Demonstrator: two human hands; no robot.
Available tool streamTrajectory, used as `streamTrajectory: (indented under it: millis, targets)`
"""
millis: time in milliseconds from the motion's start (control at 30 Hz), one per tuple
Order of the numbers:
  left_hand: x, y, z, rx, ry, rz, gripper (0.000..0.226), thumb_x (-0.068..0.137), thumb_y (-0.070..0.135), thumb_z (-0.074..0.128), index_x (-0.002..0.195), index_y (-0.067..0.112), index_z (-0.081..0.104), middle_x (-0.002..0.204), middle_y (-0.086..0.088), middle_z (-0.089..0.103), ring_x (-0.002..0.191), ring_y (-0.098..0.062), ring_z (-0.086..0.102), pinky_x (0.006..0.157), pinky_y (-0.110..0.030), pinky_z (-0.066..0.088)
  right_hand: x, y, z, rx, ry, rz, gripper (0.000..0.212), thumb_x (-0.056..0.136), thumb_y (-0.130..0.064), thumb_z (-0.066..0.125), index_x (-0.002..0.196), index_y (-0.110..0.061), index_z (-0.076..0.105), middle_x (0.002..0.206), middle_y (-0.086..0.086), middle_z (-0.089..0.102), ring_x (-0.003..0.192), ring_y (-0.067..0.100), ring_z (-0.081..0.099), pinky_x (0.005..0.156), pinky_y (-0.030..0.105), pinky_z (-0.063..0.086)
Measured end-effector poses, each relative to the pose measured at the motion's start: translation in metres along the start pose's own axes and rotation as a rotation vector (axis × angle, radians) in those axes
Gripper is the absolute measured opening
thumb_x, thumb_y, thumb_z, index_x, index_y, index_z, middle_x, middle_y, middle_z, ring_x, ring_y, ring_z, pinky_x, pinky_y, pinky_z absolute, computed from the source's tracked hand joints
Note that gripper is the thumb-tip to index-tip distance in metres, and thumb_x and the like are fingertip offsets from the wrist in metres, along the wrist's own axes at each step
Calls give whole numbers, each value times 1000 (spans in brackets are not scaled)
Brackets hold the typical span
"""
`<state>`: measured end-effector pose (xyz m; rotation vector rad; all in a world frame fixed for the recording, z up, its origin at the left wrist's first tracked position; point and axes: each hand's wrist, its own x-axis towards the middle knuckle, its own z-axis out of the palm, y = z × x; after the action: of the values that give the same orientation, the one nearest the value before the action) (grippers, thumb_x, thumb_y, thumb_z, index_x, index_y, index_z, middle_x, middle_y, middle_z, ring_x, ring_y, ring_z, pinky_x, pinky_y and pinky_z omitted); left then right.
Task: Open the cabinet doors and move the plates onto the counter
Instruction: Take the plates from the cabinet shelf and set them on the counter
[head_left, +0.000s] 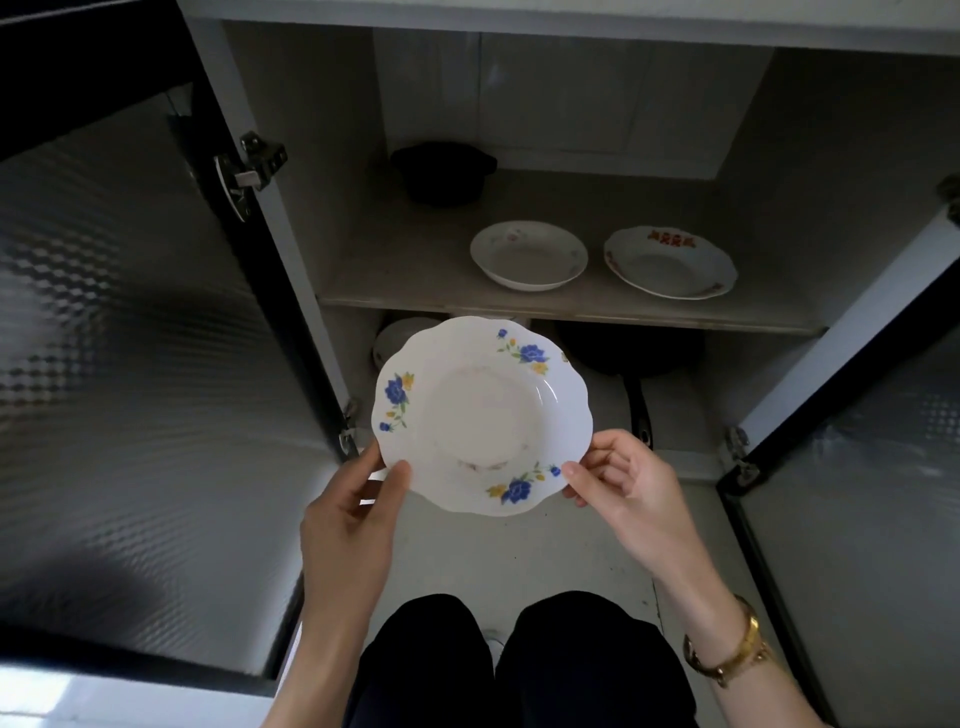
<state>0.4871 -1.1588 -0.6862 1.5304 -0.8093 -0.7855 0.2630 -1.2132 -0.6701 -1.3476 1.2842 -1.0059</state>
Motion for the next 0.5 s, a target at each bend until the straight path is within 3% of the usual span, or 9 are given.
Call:
streamTrajectory:
  millis: [133,300,500]
  targets:
    - [3,2,3,13,11,-9,40,87,23,67,92,62,66,83,18,71,66,-2,59,72,-28,49,8,1,1,2,-8,4,12,84,-6,70,93,-11,63,82,8,71,70,15,69,62,20,53]
    - [6,16,7,9,23,-35,35,88,23,67,98,56,68,80,16,70,61,-1,57,62,-11,47,18,-10,-2,-15,-22,38,13,85,-8,70,95,-12,62,85,7,71,73,13,69,67,23,56]
    - [-2,71,3,32,38,-126,30,85,27,70,104,50,69,80,14,70,62,-3,57,61,-10,46,15,-63,-13,-24,-30,98,15,85,-3,68,97,-8,61,85,9,71,73,14,68,75,33,55]
